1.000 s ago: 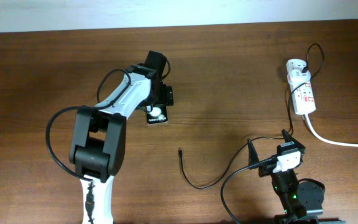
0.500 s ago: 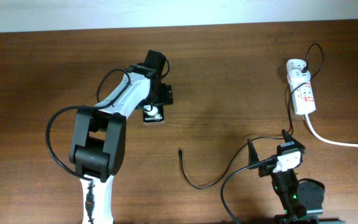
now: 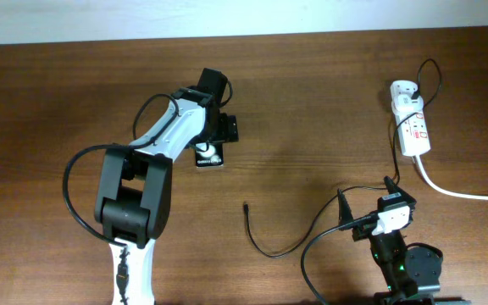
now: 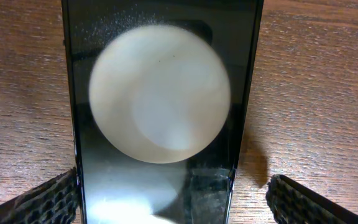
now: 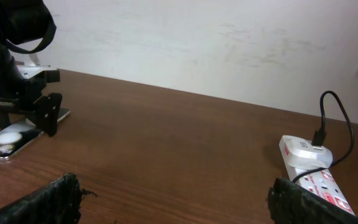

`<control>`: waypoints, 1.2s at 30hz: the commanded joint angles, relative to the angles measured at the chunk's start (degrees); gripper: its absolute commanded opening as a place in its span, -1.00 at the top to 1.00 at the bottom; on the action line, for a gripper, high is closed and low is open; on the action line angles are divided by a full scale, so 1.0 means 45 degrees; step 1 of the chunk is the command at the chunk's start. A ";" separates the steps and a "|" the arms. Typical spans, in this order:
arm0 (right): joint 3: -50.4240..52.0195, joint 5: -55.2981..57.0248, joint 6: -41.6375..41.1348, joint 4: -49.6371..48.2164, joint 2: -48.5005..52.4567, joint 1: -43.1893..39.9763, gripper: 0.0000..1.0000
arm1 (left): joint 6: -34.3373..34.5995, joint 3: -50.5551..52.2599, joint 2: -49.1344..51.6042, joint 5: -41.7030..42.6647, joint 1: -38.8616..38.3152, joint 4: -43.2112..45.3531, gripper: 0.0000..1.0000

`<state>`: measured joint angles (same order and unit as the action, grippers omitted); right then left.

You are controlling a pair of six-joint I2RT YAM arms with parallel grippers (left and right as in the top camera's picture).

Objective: Plug charger to phone and switch on socket

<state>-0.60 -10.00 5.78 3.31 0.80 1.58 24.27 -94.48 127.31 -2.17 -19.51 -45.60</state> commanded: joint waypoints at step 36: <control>0.0063 0.0029 -0.0049 0.0078 -0.0097 0.0000 -0.97 | 0.0121 0.0593 0.1307 0.1093 -0.0695 0.0262 -0.96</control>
<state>-0.60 -10.00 5.80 3.31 0.80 1.58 24.05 -94.52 127.35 -1.96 -22.13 -43.86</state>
